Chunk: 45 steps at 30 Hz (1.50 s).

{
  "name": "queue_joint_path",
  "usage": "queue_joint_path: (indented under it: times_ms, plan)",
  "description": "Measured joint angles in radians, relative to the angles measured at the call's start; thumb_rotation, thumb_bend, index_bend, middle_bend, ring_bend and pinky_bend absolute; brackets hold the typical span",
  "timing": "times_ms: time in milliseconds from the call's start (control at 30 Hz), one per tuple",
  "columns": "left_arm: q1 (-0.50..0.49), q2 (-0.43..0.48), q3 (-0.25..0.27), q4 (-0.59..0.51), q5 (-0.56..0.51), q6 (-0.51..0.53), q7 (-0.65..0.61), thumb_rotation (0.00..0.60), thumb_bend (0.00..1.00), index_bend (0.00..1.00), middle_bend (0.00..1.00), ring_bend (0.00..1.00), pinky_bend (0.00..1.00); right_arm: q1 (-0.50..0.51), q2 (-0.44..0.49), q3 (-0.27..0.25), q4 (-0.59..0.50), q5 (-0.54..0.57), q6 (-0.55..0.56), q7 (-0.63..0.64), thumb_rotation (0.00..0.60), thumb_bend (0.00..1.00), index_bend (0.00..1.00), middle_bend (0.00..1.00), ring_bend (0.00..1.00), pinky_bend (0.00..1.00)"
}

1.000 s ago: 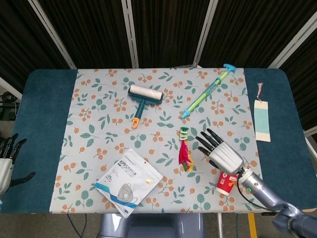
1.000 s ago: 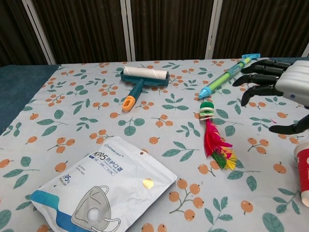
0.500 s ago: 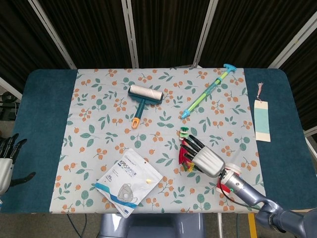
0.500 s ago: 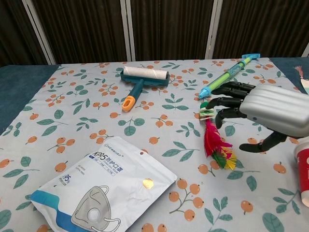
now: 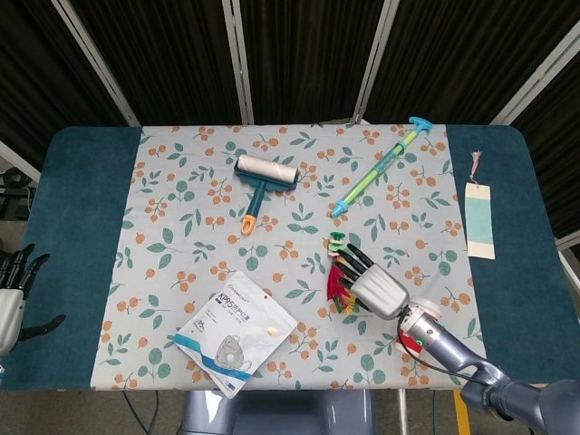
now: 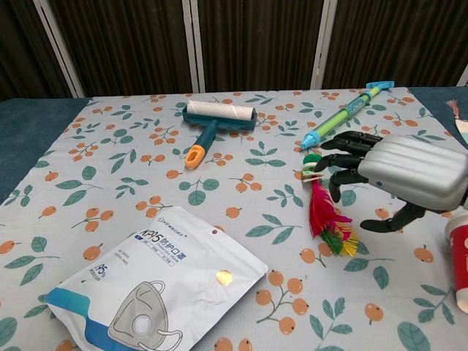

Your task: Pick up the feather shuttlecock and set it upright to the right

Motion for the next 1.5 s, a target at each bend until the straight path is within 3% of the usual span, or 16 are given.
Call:
queue_joint_path:
  times_ms: [900,1233,1500]
  plan:
    - [0.0,0.0,0.0,0.0,-0.001,-0.001,0.0,0.552,0.15,0.12,0.0,0.0,0.0,0.001,-0.052,-0.014,0.059,0.039,-0.008,0.027,0.6,0.18,0.51,0.21,0.0,0.0]
    - [-0.001,0.0,0.0,0.0,-0.001,-0.001,0.0,0.555,0.15,0.12,0.0,0.0,0.0,0.003,-0.066,-0.018,0.081,0.045,-0.003,0.035,0.6,0.27,0.54,0.23,0.0,0.0]
    - [-0.001,0.0,0.0,0.0,-0.001,-0.001,0.0,0.552,0.15,0.12,0.0,0.0,0.0,0.003,-0.07,-0.025,0.084,0.045,0.002,0.038,0.6,0.28,0.55,0.23,0.0,0.0]
